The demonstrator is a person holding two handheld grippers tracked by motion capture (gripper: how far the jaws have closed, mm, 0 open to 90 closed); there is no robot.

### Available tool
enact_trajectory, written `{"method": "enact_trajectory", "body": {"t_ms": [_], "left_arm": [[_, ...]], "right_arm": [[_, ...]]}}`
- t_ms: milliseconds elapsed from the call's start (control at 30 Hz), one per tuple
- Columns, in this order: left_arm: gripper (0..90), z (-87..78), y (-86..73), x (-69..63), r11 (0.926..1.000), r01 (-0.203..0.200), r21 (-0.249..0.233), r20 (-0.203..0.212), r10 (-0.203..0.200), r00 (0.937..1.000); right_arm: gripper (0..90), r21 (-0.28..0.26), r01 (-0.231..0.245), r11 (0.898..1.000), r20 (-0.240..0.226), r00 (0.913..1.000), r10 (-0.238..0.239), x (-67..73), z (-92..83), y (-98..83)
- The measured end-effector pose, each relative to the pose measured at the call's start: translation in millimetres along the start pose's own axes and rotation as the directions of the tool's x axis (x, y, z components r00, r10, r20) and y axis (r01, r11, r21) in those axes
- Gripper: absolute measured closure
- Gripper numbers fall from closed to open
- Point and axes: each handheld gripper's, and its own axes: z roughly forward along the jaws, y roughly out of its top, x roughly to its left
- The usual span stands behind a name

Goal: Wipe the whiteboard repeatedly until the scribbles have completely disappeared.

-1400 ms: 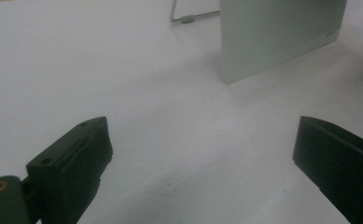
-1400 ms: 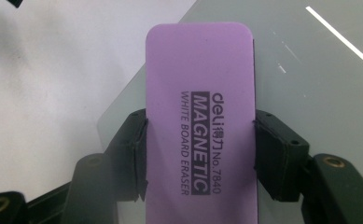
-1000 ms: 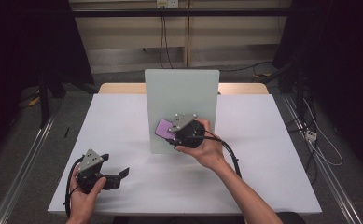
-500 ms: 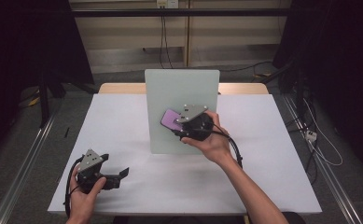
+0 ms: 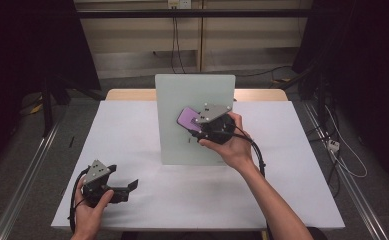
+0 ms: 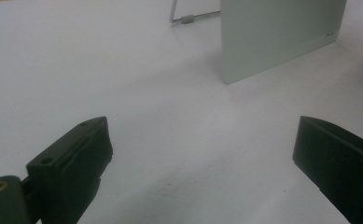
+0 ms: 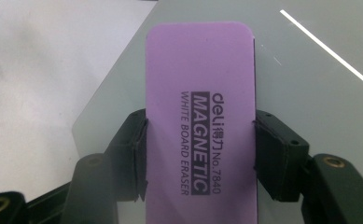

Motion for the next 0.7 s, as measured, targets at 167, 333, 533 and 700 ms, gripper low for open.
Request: {"method": "enact_trajectory", "body": {"t_ms": [167, 333, 533, 700], "left_arm": [[4.5, 0.9, -0.1, -1.0, 1.0000, 0.001, 0.000, -0.004, -0.001, 1.0000], [4.4, 1.5, -0.1, -1.5, 1.0000, 0.005, -0.003, -0.001, -0.005, 1.0000], [4.4, 1.5, -0.1, -1.6, 1.0000, 0.005, -0.004, -0.003, -0.005, 1.0000], [4.4, 0.7, 0.0, -0.3, 1.0000, -0.001, 0.005, -0.001, 0.001, 1.0000]], "right_arm": [[41.8, 0.024, 0.020, 1.000, -0.020, 0.9996, -0.019, 11.5, 8.3, -6.2], [41.8, 0.029, 0.029, 0.999, -0.032, 0.9991, -0.028, 21.8, 15.6, -12.4], [41.8, 0.044, 0.036, 0.998, -0.057, 0.9978, -0.033, 30.1, 22.9, -16.7], [41.8, 0.046, 0.029, 0.999, -0.073, 0.9970, -0.025, 28.3, 23.1, -15.9]]}}
